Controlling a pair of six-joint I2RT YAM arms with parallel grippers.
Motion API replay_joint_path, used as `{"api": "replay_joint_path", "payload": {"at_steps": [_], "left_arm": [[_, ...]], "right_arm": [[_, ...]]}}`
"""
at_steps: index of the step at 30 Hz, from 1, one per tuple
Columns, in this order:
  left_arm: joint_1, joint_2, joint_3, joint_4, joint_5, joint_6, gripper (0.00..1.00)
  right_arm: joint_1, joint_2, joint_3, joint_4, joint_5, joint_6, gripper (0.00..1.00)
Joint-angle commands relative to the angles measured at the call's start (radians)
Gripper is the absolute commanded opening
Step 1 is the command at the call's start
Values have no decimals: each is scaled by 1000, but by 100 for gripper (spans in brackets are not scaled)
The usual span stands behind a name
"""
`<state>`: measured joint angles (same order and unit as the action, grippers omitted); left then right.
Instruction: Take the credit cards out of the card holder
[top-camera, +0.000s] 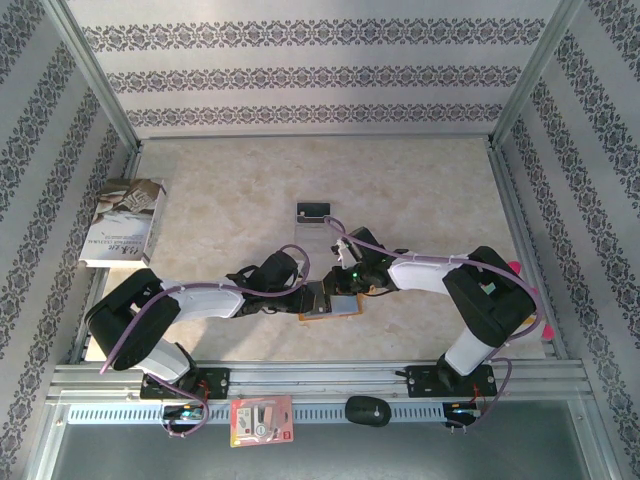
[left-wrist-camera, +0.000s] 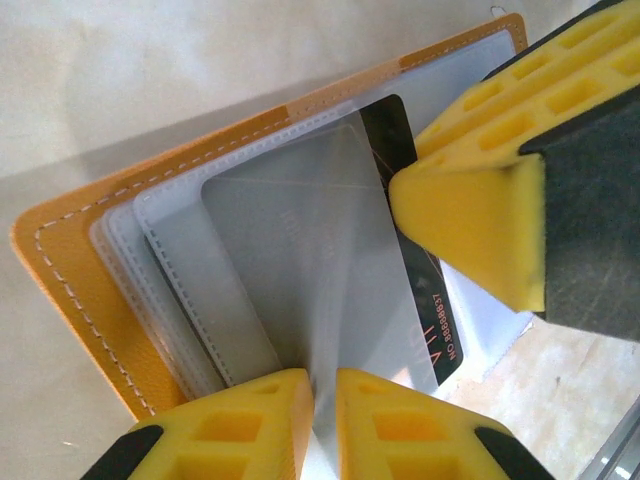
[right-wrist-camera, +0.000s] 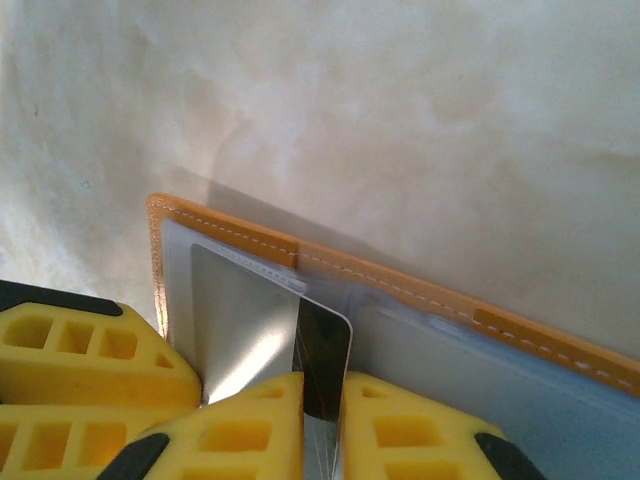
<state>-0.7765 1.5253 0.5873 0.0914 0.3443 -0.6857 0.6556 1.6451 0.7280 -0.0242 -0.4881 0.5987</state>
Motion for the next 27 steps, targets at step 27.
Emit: {"api": "replay_joint_path", "payload": {"at_steps": [27], "left_arm": [[47,-43,-52,-189,-71,10,29]], "right_arm": [[-52,-319,-21,-238,213,-81,0]]}}
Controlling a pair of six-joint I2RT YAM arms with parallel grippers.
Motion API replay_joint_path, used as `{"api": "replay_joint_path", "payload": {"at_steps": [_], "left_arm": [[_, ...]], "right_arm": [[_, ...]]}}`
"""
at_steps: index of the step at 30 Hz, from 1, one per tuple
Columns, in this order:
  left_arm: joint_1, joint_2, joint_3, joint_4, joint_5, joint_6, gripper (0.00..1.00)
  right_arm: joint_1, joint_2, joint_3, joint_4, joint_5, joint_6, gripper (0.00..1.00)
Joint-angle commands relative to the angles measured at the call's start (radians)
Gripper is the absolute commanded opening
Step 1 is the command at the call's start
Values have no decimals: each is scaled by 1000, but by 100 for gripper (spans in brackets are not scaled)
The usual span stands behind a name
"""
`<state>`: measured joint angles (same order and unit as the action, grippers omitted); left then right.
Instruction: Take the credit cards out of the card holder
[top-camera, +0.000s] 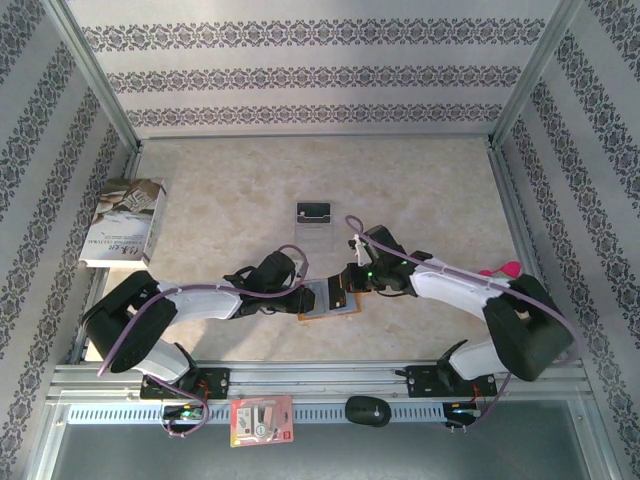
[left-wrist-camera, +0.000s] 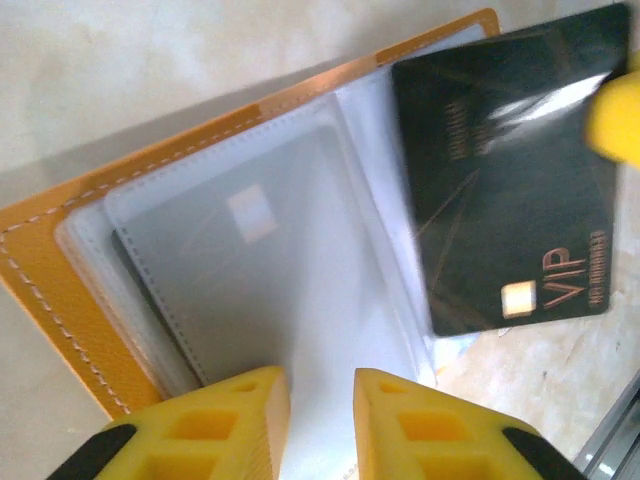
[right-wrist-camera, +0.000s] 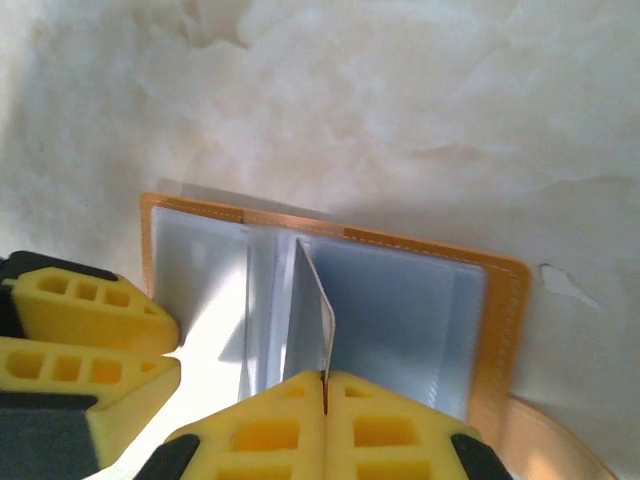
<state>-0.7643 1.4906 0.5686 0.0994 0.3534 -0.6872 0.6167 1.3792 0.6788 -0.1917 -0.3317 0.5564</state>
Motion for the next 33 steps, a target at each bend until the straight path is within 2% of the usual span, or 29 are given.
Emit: {"api": "replay_joint_path", "payload": {"at_steps": [1,7,11,17,23,29,33], "left_arm": [[40,-30,-22,-192,-80,19,33],[76,-201,42,-150,-79,82,49],[104,-266,21,-1,27,106,51],[138,-316,-26,247,130,73,55],[155,-315,-47,392,195,37,54],[164,-361,-88,497,236,7,53],[168,-372,-97,531,255,-11,43]], "right_arm": [[-13,-76,42,-88,61,-47,0],[-23,-184,86,-75,44,-71,0],[-45,-218,95,28,-45,-59,0],[-77,-250,74,230,-192,12,0],[-87,-252,37,403,-289,115,0],[-89,-232,16,495,-349,169,0],[-89,-206,7,569,-398,211,0]]}}
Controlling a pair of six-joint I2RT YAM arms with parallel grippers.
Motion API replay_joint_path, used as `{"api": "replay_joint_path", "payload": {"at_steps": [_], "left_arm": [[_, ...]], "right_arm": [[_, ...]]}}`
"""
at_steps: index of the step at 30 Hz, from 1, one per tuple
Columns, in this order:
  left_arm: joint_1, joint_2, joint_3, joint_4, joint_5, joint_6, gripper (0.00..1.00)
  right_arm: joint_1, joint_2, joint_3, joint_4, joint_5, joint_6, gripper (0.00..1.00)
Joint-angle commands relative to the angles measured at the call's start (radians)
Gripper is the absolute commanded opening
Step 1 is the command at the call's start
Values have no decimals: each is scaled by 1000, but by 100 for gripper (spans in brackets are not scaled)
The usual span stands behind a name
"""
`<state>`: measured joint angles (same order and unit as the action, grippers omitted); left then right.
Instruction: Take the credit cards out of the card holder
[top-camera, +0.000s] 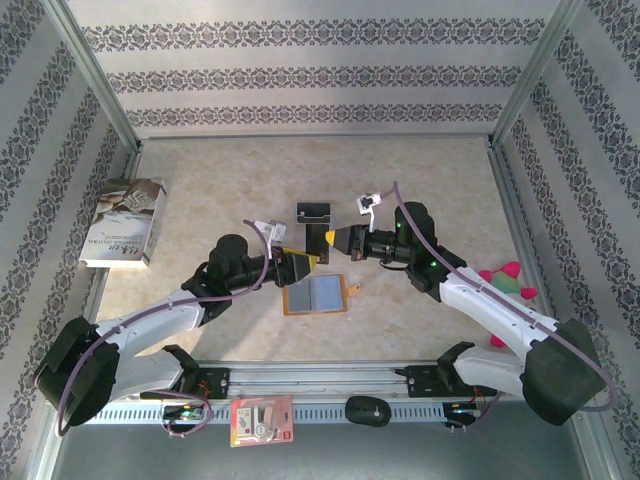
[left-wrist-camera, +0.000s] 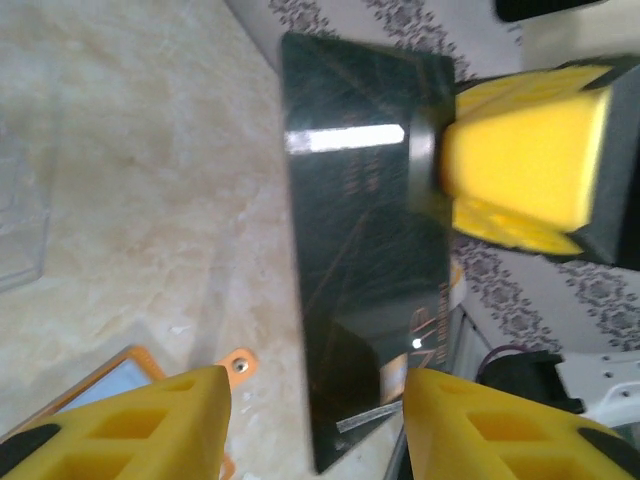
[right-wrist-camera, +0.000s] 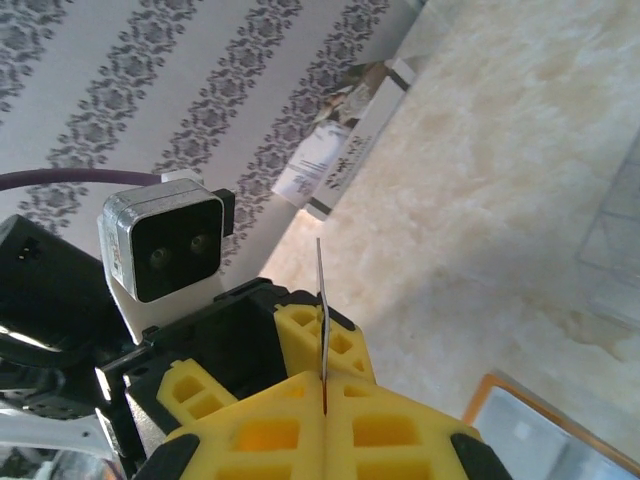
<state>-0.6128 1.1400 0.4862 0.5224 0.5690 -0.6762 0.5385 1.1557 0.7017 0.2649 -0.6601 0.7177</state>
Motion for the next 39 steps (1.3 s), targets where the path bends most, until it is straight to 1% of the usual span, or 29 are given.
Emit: {"api": "replay_joint_path", "payload": {"at_steps": [1,3,6,8,11,12,13,14,16,18,20,23,27,31,33,35,36,39], "left_arm": [[19,-26,-17,118,43,-27,39],[25,-32,-25,149,51,-43,31],[34,-38,-20,141,56,-48,24],[40,-39,-9,119,61,-41,20],[44,-38,23,48,68,-13,8],[45,-36,43,12,68,5,3],[47,-35,67,-42,71,30,0],[47,-32,94,-97,76,61,0],[54,-22,159,-227,81,133,0],[61,7,253,-369,94,224,0],[60,44,353,-516,94,341,0],[60,148,534,-776,35,557,0],[59,331,777,-1056,-101,819,0],[60,534,1028,-1272,-279,1026,0],[62,644,1168,-1376,-345,1128,0],[63,733,1266,-1446,-366,1238,0],[63,762,1292,-1450,-391,1296,0],[69,785,1279,-1375,-430,1436,0]], "right_arm": [[-10,22,-16,115,-72,52,0],[-10,29,-19,128,-82,58,0],[-8,39,-24,126,-88,61,0],[-8,43,-27,125,-95,62,0],[-8,56,-25,110,-113,54,1],[-8,55,-27,99,-107,46,9],[-10,51,-27,74,-96,32,19],[-15,39,-30,38,-73,17,26],[-31,5,-43,-18,-37,-19,29],[-49,-39,-57,-91,9,-55,28],[-69,-77,-80,-118,36,-67,28],[-109,-125,-115,-154,67,-64,27],[-168,-171,-159,-156,49,-45,26],[-198,-183,-188,-147,28,-32,26],[-202,-184,-201,-135,24,-25,26],[-204,-177,-210,-122,18,-18,26],[-204,-170,-212,-119,14,-20,26],[-215,-160,-219,-119,13,-22,25]]}}
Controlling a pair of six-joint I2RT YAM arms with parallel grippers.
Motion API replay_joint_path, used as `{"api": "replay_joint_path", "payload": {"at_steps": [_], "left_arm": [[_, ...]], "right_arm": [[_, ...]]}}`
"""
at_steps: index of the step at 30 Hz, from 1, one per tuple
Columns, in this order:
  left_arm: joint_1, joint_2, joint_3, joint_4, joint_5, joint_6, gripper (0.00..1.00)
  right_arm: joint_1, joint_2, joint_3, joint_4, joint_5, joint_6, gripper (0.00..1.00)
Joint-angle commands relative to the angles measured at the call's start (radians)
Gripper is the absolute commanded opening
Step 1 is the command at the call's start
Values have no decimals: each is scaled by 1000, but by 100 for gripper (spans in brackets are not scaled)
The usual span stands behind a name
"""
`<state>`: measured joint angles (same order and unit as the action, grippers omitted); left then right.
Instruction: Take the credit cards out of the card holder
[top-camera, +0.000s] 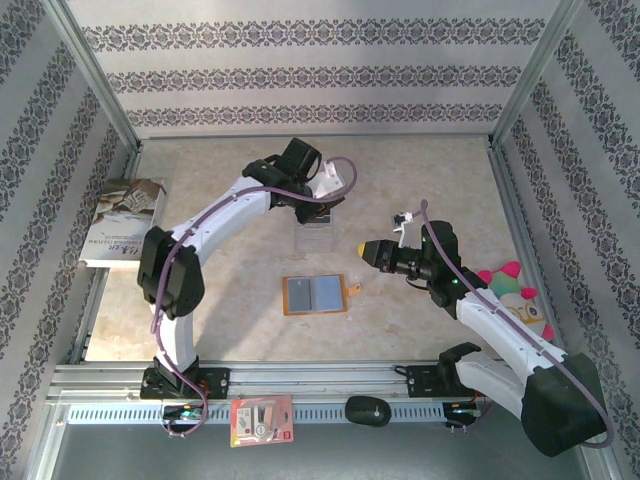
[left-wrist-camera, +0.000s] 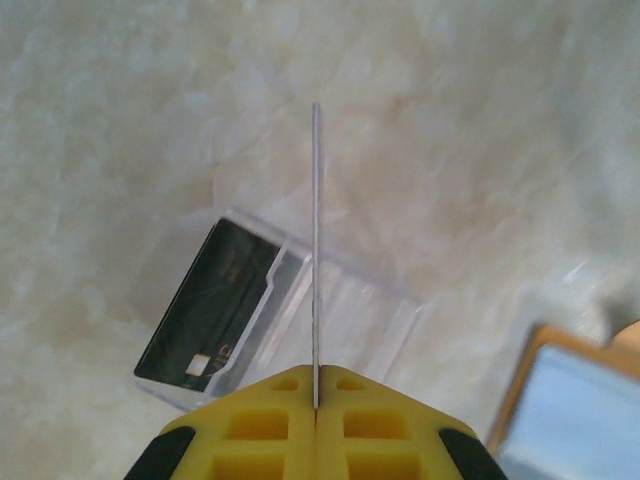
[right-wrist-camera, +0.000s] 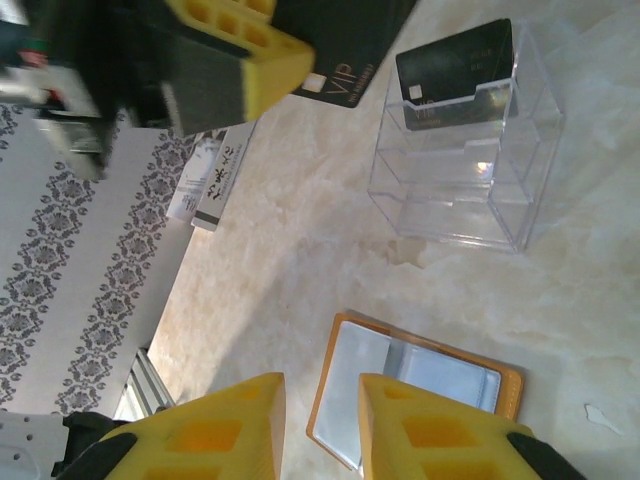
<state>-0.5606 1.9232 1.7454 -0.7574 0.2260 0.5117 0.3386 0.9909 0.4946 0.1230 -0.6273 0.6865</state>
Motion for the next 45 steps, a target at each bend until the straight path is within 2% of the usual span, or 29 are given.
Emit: {"api": "replay_joint_path", "payload": {"at_steps": [1,4,6,10,13,16,21,45], "left_arm": [[19,-2,5,-65,-88,284,0],[39,-6,-17,18,-76,350,0],[56,15,12,15,-47,364,0],[59,67,52,-28,-63,434,0],[67,68,17,2,-77,482,0],[83,58,-2,22,-33,490,0],[88,87,19,32,-25,496,0],[87,134,-29,123,-108,538,0]], "right_arm": [[-19,8,-14,23,-20,10,25],[-28,21,-16,24,-23,7,26],[-34,33,-14,25,-20,6,25],[-44,61,-4,31,-28,3,26],[-51,77,-1,35,-29,4,25],[-55,92,2,35,-24,2,25],[-56,120,10,48,-34,8,25],[-75,130,12,53,-37,13,26]]}}
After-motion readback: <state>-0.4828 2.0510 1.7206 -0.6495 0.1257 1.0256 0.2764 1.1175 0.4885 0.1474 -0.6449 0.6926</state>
